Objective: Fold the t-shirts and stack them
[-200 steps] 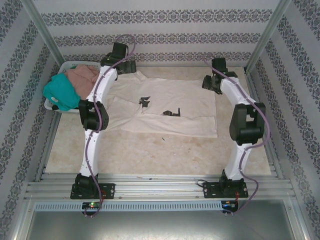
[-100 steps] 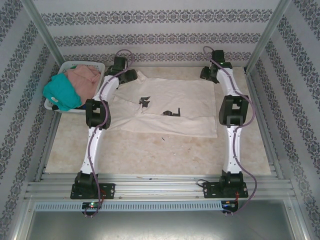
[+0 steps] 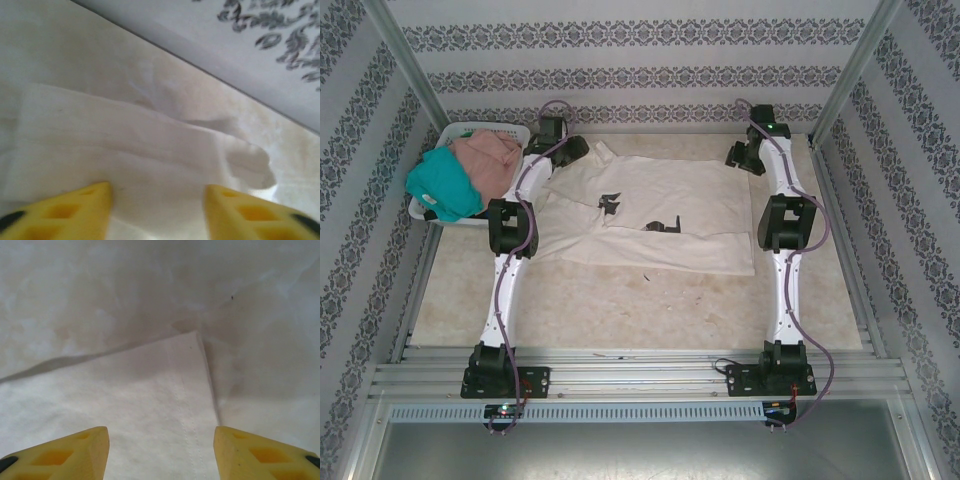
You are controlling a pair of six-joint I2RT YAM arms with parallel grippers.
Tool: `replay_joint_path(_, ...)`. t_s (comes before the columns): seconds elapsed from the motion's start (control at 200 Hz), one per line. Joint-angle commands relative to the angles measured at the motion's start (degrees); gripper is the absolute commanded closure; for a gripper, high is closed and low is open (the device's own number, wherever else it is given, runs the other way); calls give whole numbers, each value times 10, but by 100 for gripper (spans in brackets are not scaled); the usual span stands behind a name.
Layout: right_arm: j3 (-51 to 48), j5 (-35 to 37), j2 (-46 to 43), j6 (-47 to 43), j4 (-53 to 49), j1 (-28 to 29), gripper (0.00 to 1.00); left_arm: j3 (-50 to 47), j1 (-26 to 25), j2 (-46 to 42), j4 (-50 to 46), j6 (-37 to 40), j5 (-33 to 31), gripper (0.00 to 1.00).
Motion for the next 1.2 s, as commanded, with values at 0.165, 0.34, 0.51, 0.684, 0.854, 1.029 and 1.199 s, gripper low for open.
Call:
replay_joint_path(0.165,-45,-26,-4,-16,-48,-1,49,-76,2,-39,-22,15,38,81)
replay_joint_path(0.34,-134,8,-90,-13,-38,3,47,-119,-2,-119,-96,56,-8,65)
replay_joint_path(0.51,-279,75,-237,4,7,31,44,-189,-15,-235,-143,99,-69,45)
replay_joint_path(0.684,-564,92,-411,35,142,112,41,-394,-35,-383,-117,124,-94,40)
replay_joint_path(0.854,-744,70,-477,73,233,190,41,-676,-52,-512,5,87,-60,41)
replay_joint_path(1.029,-843,74,-503,101,271,213,42,-821,-53,-555,39,64,-84,41)
replay_joint_path(1.199,-897,77,-530,112,275,215,42,-870,-49,-569,38,49,-102,40)
